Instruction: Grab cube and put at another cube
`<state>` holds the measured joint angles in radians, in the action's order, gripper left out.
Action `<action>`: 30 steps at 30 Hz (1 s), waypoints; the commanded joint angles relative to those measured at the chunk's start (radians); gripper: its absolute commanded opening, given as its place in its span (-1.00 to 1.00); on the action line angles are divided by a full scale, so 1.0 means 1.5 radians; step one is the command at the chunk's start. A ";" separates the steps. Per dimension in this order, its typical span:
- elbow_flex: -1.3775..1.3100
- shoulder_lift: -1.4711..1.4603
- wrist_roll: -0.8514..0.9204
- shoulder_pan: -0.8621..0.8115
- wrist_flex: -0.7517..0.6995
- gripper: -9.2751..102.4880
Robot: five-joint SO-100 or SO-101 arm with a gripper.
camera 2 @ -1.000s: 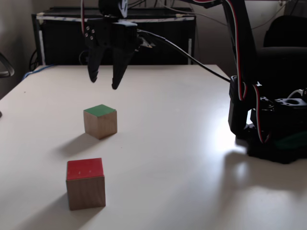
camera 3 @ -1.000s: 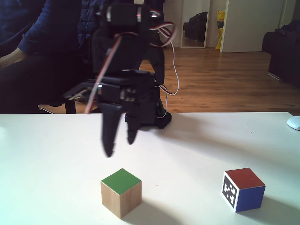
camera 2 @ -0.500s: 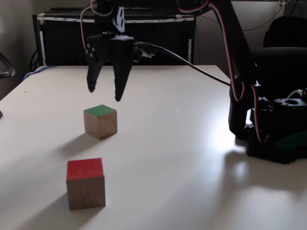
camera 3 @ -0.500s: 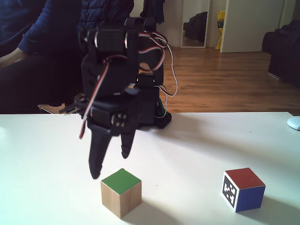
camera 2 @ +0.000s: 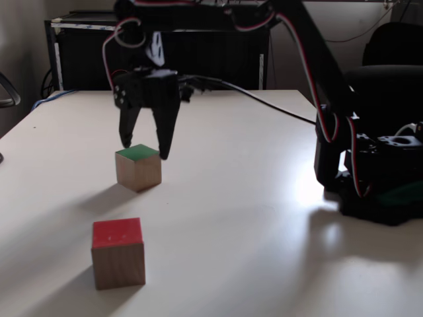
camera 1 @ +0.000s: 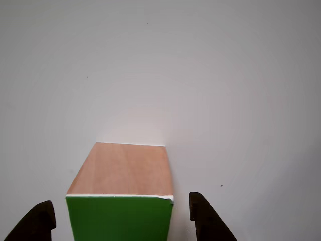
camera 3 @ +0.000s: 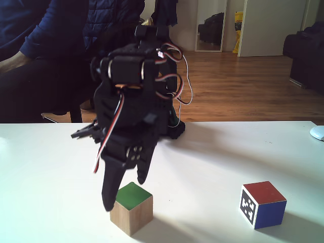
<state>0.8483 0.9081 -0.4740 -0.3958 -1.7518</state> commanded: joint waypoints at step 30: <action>-0.087 0.056 -0.019 0.020 -0.036 -0.60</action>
<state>0.6826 0.8452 -0.5231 -0.3988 -1.7963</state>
